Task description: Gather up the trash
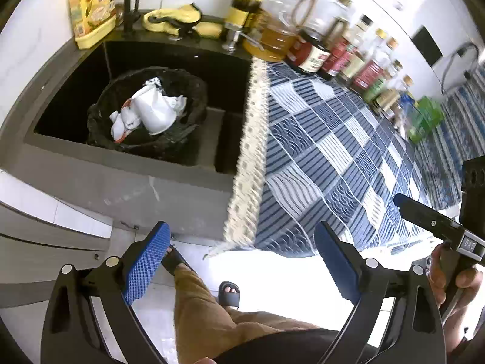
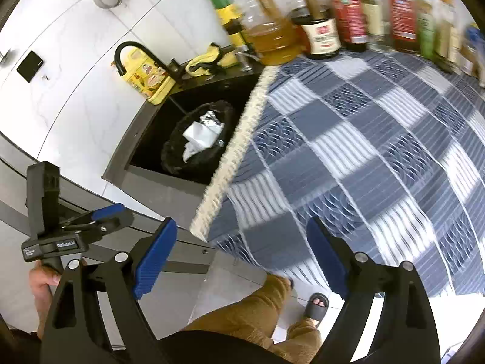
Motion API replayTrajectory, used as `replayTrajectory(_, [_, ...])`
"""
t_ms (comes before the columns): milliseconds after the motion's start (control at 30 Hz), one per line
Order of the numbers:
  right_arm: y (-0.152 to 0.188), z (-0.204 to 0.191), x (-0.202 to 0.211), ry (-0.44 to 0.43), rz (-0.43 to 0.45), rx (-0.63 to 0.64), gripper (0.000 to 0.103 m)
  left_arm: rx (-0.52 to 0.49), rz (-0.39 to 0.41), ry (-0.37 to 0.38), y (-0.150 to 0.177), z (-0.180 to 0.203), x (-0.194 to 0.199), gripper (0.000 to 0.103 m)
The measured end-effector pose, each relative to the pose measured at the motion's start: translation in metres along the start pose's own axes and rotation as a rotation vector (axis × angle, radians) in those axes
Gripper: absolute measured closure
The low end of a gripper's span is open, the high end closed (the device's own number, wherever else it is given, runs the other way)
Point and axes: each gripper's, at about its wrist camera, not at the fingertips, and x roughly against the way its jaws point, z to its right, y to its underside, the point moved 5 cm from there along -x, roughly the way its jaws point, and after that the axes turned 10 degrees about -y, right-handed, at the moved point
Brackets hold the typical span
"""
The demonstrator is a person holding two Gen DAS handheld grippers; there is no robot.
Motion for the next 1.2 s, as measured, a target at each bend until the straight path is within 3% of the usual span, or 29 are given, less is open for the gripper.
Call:
replayTrajectory(167, [0.036, 0.014, 0.044, 0.041, 0.039, 0.006, 0.011, -0.024, 0.016, 0.014, 0.028, 0.037, 0.012, 0.007])
replayTrajectory(200, [0.043, 0.016, 0.056, 0.064, 0.051, 0.014, 0.006, -0.034, 0.016, 0.013, 0.032, 0.043, 0.014, 0.007])
replayTrajectory(500, [0.074, 0.027, 0.11, 0.106, 0.112, 0.029, 0.005, -0.065, 0.047, -0.004, 0.059, 0.082, 0.039, 0.007])
replayTrajectory(700, [0.081, 0.035, 0.124, 0.132, 0.138, 0.034, 0.005, -0.102, 0.068, -0.01, 0.065, 0.097, 0.045, 0.007])
replayTrajectory(1200, [0.08, 0.035, 0.127, 0.079, 0.136, 0.039, 0.005, -0.083, 0.095, -0.044, 0.071, 0.094, 0.055, 0.007])
